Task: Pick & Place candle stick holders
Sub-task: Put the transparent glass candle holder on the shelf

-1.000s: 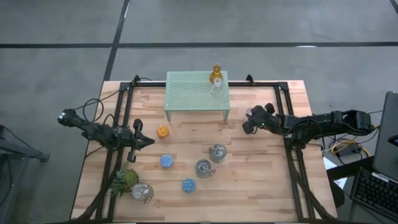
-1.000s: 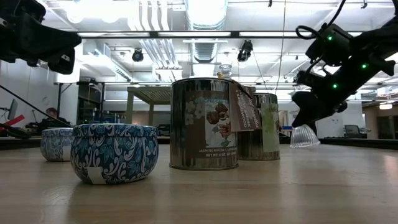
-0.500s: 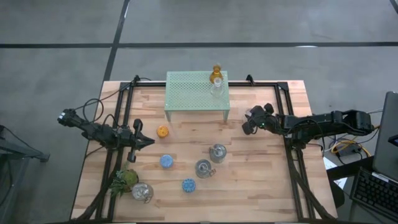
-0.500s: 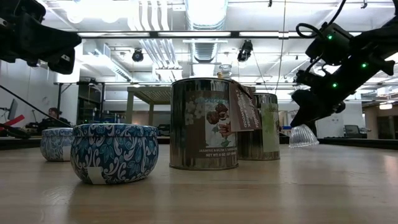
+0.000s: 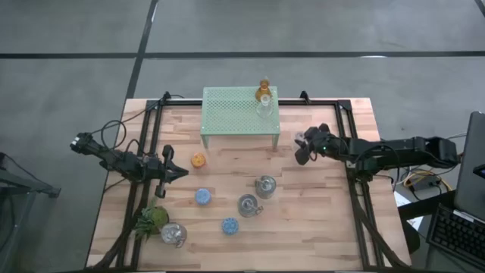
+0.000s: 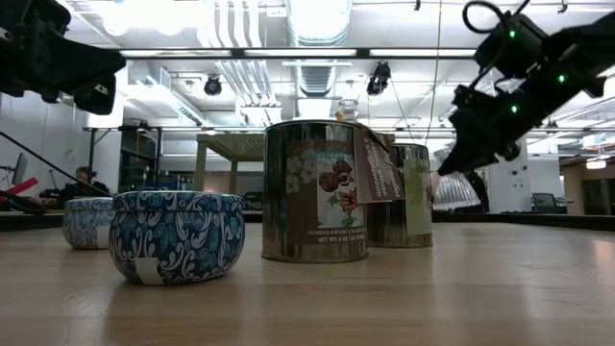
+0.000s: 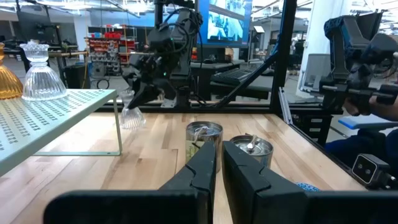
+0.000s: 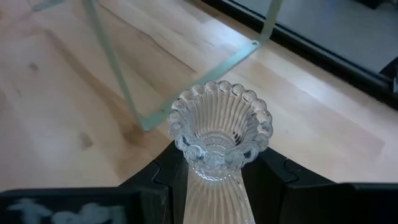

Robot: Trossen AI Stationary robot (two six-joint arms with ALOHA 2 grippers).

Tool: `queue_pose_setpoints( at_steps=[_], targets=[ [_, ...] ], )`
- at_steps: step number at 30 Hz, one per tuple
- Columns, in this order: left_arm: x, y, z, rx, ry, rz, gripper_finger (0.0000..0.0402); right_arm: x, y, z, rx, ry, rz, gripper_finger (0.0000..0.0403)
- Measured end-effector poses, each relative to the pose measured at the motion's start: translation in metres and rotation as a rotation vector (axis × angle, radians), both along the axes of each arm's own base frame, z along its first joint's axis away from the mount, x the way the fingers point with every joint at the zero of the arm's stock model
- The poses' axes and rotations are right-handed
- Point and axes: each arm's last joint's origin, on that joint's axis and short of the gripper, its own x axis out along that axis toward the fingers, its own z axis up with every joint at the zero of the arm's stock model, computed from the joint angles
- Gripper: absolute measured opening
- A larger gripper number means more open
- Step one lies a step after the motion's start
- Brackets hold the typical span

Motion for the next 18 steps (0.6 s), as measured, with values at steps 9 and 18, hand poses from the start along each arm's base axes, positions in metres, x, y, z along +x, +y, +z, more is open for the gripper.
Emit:
queue_pose_setpoints(
  at_steps=[9,18],
  targets=[
    [0.000,0.000,0.000,0.000,0.000,0.000,0.0030,0.010,0.009,0.044,-0.006,0.017,0.095,0.0114],
    [0.000,0.000,0.000,0.000,0.000,0.000,0.0030,0.023,0.020,0.102,-0.071,-0.084,0.193,0.0114]
  ],
)
